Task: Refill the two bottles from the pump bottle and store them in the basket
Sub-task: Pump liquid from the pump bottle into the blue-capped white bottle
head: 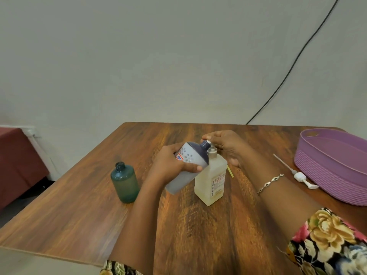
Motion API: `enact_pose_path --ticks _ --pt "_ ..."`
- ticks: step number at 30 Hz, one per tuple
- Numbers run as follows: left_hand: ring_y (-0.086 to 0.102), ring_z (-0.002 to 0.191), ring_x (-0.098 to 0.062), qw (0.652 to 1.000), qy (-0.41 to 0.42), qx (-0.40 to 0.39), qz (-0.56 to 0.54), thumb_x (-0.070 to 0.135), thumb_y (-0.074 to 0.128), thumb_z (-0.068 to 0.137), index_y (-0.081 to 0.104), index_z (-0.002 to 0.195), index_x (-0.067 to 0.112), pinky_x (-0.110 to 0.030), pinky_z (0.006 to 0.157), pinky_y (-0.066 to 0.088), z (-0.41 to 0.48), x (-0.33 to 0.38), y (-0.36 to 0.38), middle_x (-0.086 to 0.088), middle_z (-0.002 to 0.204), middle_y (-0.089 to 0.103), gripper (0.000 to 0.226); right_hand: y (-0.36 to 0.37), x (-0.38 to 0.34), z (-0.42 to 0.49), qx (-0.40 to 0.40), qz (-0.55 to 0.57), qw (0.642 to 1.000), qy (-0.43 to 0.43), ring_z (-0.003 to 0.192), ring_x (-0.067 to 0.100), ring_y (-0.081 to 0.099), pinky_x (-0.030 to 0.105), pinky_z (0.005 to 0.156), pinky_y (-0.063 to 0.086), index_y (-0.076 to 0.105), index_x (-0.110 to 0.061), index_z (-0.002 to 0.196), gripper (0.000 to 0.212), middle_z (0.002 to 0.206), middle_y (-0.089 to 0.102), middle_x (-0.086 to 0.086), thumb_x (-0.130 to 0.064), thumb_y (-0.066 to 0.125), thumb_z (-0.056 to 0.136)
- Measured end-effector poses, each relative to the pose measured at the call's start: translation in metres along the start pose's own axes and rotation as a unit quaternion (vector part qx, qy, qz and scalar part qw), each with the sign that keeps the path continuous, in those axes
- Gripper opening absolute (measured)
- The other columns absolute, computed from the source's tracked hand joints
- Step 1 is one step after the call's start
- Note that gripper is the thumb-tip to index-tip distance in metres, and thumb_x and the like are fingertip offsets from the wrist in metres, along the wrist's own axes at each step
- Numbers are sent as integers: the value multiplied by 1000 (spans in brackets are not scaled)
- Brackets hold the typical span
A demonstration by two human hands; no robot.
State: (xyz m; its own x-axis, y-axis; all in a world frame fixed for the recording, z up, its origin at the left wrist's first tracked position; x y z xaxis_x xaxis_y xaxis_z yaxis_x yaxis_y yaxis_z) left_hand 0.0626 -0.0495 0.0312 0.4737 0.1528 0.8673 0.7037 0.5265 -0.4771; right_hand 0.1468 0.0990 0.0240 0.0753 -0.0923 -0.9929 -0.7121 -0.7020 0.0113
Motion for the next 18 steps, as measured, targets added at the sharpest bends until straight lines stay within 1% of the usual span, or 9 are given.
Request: enact_pose_path --ticks 2,5,8,11,14,16,18 --pt "58 75 -8 1000 -1 2 -9 20 83 64 59 89 33 -25 62 47 0 2 -1 11 82 62 37 0 -2 -1 -6 12 1000 -6 80 22 62 31 69 54 64 -2 94 9 94 65 15 -7 57 90" --pt "56 71 -4 1000 11 2 -7 19 82 65 53 80 38 -20 58 44 0 12 -4 13 79 59 39 -4 -11 -2 -9 17 1000 -24 79 19 60 27 69 52 62 2 100 15 90 64 13 -4 57 88" --pt "54 70 -3 1000 15 4 3 20 82 65 51 80 38 -18 55 42 3 15 -6 14 77 57 38 -4 -14 0 -14 -15 999 -24 76 18 60 25 68 51 61 5 104 19 88 65 13 -5 56 90" --pt "57 67 -2 1000 -1 -3 -17 18 84 63 60 83 34 -17 54 45 1 5 -3 13 76 62 35 -2 -8 -1 -30 -36 999 -8 77 19 60 28 74 50 63 2 94 13 84 65 11 -8 55 90" --pt "60 73 -7 999 -8 -7 -30 17 84 62 63 93 28 -23 61 49 -1 0 0 9 82 65 38 -3 -8 -2 -28 -64 998 -11 76 17 59 27 75 50 64 -3 84 11 82 65 9 -9 56 90" --pt "60 72 -8 999 -6 -8 -31 16 83 63 62 88 30 -24 62 48 -1 1 -1 9 80 64 35 -3 -8 -1 -28 -54 998 -11 75 16 59 26 73 50 64 -1 88 11 82 64 9 -9 56 90" --pt "59 70 -8 999 -7 1 -38 16 83 63 60 81 32 -24 60 47 -1 4 -3 9 78 63 33 -3 -8 -2 -28 -22 999 -5 72 15 59 24 69 51 62 3 96 15 82 63 10 -9 56 90"
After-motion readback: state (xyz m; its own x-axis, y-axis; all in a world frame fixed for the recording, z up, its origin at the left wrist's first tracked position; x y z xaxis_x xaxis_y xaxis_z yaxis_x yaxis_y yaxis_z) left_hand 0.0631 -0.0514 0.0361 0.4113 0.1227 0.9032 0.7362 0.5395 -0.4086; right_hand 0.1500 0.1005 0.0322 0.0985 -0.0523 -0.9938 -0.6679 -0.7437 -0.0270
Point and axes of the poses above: each hand's wrist, its own z-axis towards the middle knuckle, its own y-axis out of the palm, x = y × z, the point moved 5 cm from there along z, towards the middle knuckle
